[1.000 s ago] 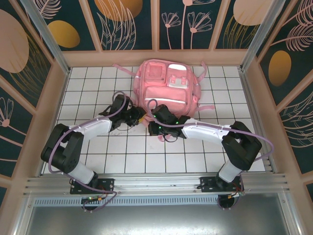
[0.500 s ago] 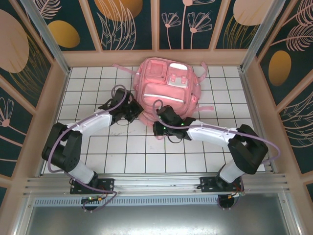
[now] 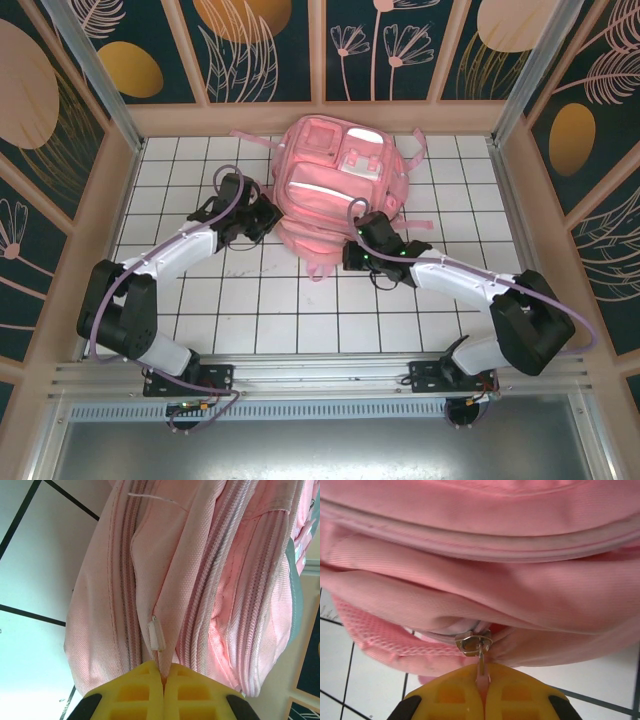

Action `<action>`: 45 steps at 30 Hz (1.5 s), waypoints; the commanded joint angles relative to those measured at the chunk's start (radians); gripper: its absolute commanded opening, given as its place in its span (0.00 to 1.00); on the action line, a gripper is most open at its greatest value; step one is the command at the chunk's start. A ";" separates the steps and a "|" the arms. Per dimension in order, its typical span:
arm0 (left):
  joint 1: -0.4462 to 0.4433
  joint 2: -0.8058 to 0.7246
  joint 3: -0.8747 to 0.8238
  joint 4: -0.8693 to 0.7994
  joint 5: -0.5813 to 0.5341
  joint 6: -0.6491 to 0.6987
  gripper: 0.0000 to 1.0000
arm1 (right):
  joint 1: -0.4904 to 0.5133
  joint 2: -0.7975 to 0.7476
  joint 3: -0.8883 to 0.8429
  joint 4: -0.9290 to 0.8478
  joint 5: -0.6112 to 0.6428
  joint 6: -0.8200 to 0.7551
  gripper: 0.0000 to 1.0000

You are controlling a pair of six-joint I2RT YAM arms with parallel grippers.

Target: Pack the student bag

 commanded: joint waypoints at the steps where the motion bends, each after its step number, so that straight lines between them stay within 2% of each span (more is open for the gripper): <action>1: 0.053 -0.015 0.053 -0.015 -0.087 0.037 0.00 | -0.056 -0.043 -0.042 -0.070 0.109 -0.013 0.00; 3: 0.053 -0.008 0.067 -0.022 -0.096 0.055 0.00 | -0.077 -0.057 -0.048 -0.072 0.106 -0.023 0.00; 6: 0.057 0.026 0.117 -0.067 -0.131 0.101 0.00 | -0.071 -0.057 -0.028 -0.069 0.032 -0.085 0.00; 10: 0.071 0.098 0.215 -0.128 -0.174 0.175 0.00 | 0.006 -0.035 0.012 -0.032 -0.046 -0.127 0.00; 13: 0.098 0.164 0.313 -0.219 -0.173 0.193 0.28 | 0.082 0.027 0.092 0.022 -0.061 -0.071 0.00; 16: 0.116 0.142 0.324 -0.273 -0.189 0.165 0.49 | 0.149 0.128 0.199 0.089 -0.071 0.011 0.00; 20: 0.122 0.048 0.262 -0.304 -0.161 0.131 0.61 | 0.225 0.277 0.361 0.128 -0.060 0.054 0.00; 27: 0.121 -0.091 0.074 -0.237 -0.026 0.038 0.60 | 0.272 0.433 0.485 0.181 -0.081 0.092 0.00; 38: 0.119 -0.004 0.029 -0.184 0.043 0.015 0.58 | 0.282 0.432 0.449 0.187 -0.064 0.110 0.00; 43: 0.118 0.017 0.035 -0.156 0.053 0.014 0.47 | 0.288 0.440 0.454 0.177 -0.044 0.110 0.00; 45: 0.118 0.021 0.034 -0.142 0.049 0.013 0.39 | 0.288 0.438 0.454 0.173 -0.039 0.110 0.00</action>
